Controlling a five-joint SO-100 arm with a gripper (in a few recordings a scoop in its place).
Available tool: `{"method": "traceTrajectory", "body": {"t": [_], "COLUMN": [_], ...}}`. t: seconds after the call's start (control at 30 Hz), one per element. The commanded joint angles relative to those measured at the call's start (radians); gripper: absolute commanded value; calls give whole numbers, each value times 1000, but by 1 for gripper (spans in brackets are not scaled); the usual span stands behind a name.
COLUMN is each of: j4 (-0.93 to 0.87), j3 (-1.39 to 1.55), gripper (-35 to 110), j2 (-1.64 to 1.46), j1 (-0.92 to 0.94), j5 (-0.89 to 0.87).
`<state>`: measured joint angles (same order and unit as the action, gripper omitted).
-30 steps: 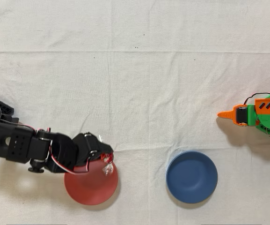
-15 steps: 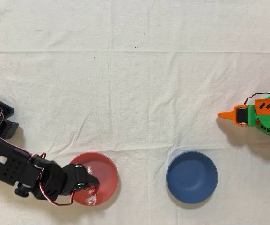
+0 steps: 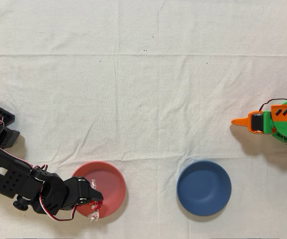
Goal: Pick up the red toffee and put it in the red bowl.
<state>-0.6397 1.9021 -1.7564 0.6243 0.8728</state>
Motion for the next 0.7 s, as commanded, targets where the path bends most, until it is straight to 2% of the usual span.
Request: {"method": "traceTrajectory", "body": {"t": [0.0, 0.1, 0.23, 0.67], "j4": [25, 34, 43, 21], "j3": [-3, -5, -14, -51], "gripper": [12, 23, 29, 36], "j2": [-64, -69, -74, -101], "j1": [12, 20, 34, 83], "j5": [-23, -37, -55, -78]}}
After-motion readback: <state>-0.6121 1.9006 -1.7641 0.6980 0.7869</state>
